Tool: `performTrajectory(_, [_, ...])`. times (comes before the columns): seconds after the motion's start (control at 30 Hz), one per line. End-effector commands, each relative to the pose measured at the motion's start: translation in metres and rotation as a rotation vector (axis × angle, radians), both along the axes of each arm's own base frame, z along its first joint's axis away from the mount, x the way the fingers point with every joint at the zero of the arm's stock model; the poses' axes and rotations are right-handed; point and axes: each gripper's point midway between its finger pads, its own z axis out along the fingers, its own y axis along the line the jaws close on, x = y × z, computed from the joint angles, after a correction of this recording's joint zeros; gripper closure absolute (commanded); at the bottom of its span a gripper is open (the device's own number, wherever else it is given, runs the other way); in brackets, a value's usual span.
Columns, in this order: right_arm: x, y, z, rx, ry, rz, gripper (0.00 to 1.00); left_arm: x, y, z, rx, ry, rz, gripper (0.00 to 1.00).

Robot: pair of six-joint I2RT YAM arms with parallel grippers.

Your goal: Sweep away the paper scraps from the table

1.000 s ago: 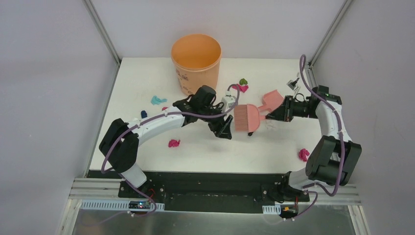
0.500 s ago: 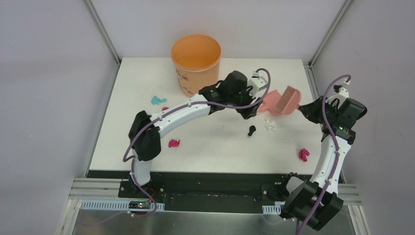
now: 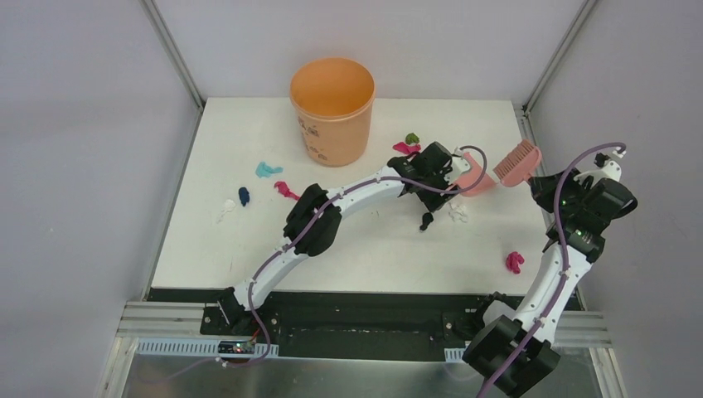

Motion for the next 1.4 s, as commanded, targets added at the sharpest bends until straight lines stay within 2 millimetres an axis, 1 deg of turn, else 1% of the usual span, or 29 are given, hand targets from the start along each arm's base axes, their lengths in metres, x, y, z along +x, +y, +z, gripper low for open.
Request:
performTrajectory(0.0, [0.007,-0.001,0.014,0.004,-0.074,0.016,1.0,0.012,-0.006,0.028,-0.024,-0.067,-0.007,0.31])
performTrajectory(0.17, [0.007,-0.002,0.009,0.011,-0.064,0.018,1.0,0.02,-0.007,0.022,-0.032,-0.056,0.004,0.31])
performTrajectory(0.33, [0.006,-0.006,0.006,0.015,-0.059,0.01,1.0,0.027,-0.015,0.014,-0.074,-0.038,-0.03,0.32])
performTrajectory(0.4, [0.006,-0.009,0.005,0.017,-0.056,0.001,1.0,0.034,-0.016,0.01,-0.088,-0.031,-0.024,0.34])
performTrajectory(0.5, [0.005,-0.012,0.003,0.02,-0.056,-0.006,1.0,0.043,-0.014,0.011,-0.112,-0.018,0.001,0.41])
performTrajectory(0.6, [0.007,-0.014,0.001,0.025,-0.053,-0.005,1.0,0.049,-0.013,0.016,-0.139,-0.014,0.012,0.5])
performTrajectory(0.67, [0.009,-0.014,-0.003,0.036,-0.045,0.004,1.0,0.05,-0.012,0.019,-0.148,-0.012,0.007,0.58])
performTrajectory(0.73, [0.01,-0.014,-0.006,0.046,-0.035,0.01,1.0,0.047,-0.013,0.024,-0.16,-0.01,-0.007,0.63])
performTrajectory(0.8, [0.011,-0.016,-0.011,0.051,-0.024,0.009,1.0,0.043,-0.014,0.032,-0.185,-0.009,-0.029,0.64])
performTrajectory(0.83, [0.011,-0.016,-0.011,0.053,-0.022,0.01,1.0,0.042,-0.015,0.033,-0.196,-0.008,-0.036,0.63])
performTrajectory(0.9, [0.012,-0.016,-0.013,0.059,-0.019,0.013,1.0,0.041,-0.017,0.035,-0.208,-0.008,-0.039,0.56])
performTrajectory(0.93, [0.012,-0.016,-0.013,0.062,-0.019,0.015,1.0,0.043,-0.018,0.037,-0.214,-0.014,-0.039,0.49])
performTrajectory(1.0, [0.011,-0.017,-0.014,0.066,-0.018,0.014,1.0,0.045,-0.022,0.038,-0.221,-0.026,-0.05,0.47])
performTrajectory(1.1, [0.011,-0.016,-0.015,0.073,-0.017,0.015,1.0,0.054,-0.03,0.042,-0.235,-0.082,-0.082,0.49])
performTrajectory(1.17, [0.011,-0.016,-0.015,0.08,-0.016,0.022,1.0,0.062,-0.036,0.04,-0.248,-0.099,-0.083,0.52])
performTrajectory(1.23, [0.011,-0.016,-0.016,0.084,-0.014,0.02,1.0,0.062,-0.038,0.036,-0.254,-0.093,-0.093,0.55])
performTrajectory(1.37, [0.008,-0.02,-0.017,0.09,-0.014,0.013,1.0,0.059,-0.037,0.029,-0.246,-0.08,-0.1,0.63])
